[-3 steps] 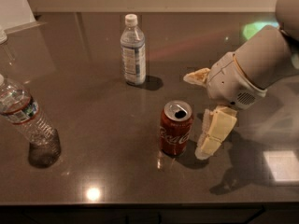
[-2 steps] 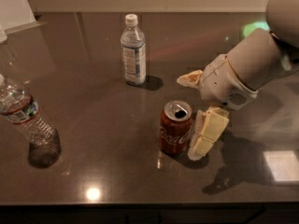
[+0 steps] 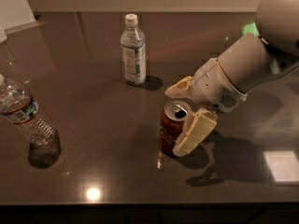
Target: Move coke can near blue plastic bottle
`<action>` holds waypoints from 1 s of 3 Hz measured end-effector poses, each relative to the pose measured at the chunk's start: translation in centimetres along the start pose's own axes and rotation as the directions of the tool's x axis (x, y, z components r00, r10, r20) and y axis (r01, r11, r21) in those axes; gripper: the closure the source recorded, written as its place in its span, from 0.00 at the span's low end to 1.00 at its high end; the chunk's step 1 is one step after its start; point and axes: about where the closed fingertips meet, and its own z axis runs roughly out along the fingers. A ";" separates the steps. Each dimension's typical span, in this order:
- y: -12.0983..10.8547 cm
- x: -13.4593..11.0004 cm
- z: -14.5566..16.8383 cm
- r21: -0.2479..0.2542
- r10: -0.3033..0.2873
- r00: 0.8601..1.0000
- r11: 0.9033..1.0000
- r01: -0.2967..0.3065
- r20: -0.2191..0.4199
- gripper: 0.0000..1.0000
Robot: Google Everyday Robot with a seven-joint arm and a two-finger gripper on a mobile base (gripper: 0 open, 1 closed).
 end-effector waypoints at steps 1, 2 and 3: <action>-0.2 -0.7 -0.4 0.003 0.000 1.000 1.000 0.000 0.029 0.41; -1.2 -1.9 -1.8 0.053 0.006 0.999 0.999 -0.008 0.046 0.65; -3.6 -3.2 -3.9 0.146 0.023 0.998 0.989 -0.031 0.051 0.88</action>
Offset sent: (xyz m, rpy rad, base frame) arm 0.0252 0.0007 0.0510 0.0740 -0.0843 -0.0913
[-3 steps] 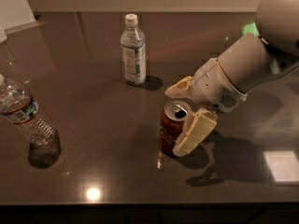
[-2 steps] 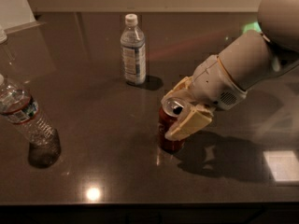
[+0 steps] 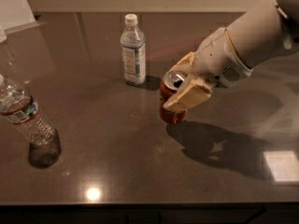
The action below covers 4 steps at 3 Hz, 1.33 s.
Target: Move coke can near blue plastic bottle
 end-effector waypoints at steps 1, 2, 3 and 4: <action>-3.4 -0.9 -0.9 0.081 0.027 1.000 0.996 -0.027 -0.005 1.00; -7.0 -1.1 -0.7 0.133 0.061 0.998 0.989 -0.059 -0.016 1.00; -10.2 -0.8 0.6 0.149 0.095 0.995 0.985 -0.091 -0.022 1.00; -12.8 -0.4 2.0 0.149 0.125 0.992 0.981 -0.121 -0.020 1.00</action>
Offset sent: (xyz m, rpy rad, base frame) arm 0.1221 -0.0076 0.0220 -0.0228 -0.0754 -0.2218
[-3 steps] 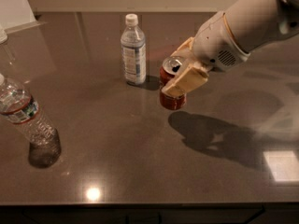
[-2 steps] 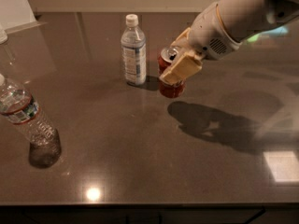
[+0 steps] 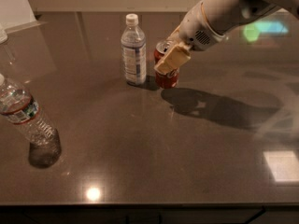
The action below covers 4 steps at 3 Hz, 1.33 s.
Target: Move coke can near blue plastic bottle
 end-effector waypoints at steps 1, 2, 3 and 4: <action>-1.3 0.0 1.7 -0.019 0.026 1.000 0.999 -0.026 0.007 1.00; -2.0 0.0 3.2 -0.036 0.047 0.999 0.998 -0.046 0.006 0.82; -2.3 0.1 4.4 -0.052 0.051 0.999 0.997 -0.051 0.003 0.59; -2.4 0.3 5.4 -0.068 0.052 0.999 0.996 -0.052 0.001 0.35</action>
Offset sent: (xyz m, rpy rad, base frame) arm 0.0424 0.0176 -0.0306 0.0352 0.0774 -0.0220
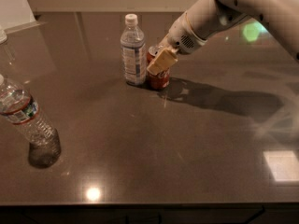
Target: Move coke can near blue plastic bottle
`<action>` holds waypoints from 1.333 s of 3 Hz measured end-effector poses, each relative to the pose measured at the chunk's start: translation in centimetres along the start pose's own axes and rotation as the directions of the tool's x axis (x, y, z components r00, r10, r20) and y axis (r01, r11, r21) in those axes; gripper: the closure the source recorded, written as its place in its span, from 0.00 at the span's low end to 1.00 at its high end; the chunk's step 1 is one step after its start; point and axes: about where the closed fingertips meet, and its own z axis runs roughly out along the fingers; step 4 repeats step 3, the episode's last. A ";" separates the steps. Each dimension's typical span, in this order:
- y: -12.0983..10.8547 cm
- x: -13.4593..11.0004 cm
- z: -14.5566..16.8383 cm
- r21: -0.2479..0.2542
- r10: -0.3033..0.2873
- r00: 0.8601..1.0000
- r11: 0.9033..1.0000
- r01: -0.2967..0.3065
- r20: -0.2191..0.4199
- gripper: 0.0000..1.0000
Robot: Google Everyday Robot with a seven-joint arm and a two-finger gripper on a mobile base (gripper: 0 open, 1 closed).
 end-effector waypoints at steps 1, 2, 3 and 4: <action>0.1 0.0 0.2 -0.004 -0.001 1.000 1.000 0.001 -0.001 0.12; 0.2 -0.1 0.4 -0.007 -0.002 1.000 1.000 0.002 -0.001 0.00; 0.2 -0.1 0.4 -0.007 -0.002 1.000 1.000 0.002 -0.001 0.00; 0.2 -0.1 0.4 -0.007 -0.002 1.000 1.000 0.002 -0.001 0.00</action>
Offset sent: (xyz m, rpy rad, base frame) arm -0.0001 0.0016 -0.0012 -0.0002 0.0021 0.0029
